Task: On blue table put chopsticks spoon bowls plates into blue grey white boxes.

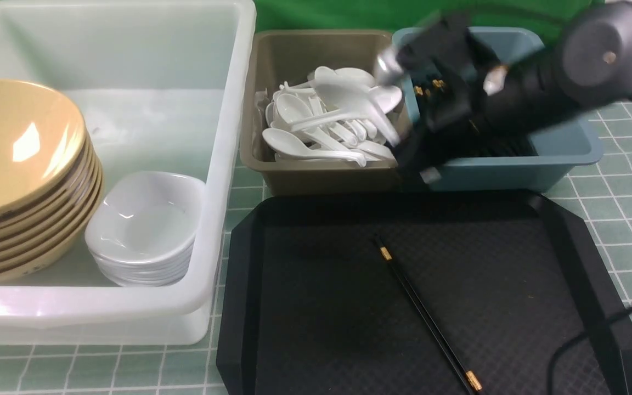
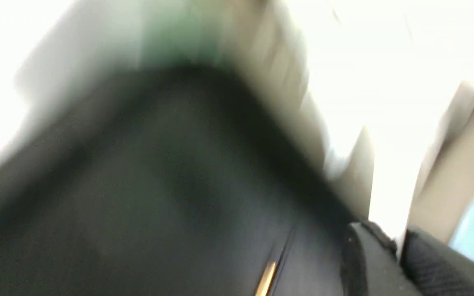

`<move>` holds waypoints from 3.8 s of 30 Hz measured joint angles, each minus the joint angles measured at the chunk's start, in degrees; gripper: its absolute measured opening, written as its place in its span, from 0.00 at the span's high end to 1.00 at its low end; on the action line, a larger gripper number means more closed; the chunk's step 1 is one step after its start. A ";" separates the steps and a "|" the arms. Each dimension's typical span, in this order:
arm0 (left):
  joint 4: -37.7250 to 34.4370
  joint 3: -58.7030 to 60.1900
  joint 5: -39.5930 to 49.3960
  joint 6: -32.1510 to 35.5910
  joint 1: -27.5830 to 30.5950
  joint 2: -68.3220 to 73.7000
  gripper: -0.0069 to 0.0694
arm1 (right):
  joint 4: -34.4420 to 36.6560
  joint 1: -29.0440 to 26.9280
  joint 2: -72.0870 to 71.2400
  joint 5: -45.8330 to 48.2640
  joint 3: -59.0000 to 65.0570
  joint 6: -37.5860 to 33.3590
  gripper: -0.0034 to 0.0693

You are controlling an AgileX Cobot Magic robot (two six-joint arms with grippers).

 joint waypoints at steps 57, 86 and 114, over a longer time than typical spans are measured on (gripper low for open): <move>0.00 0.28 -1.34 0.18 0.00 0.00 0.90 | -2.31 1.30 13.13 28.00 7.06 8.96 0.82; 0.00 0.28 -1.34 0.20 0.00 0.00 0.90 | -6.75 -1.53 -11.69 10.77 7.15 4.61 0.82; 0.00 0.34 -1.51 0.26 0.00 0.00 0.90 | -6.80 -10.06 2.29 23.22 0.25 14.42 0.52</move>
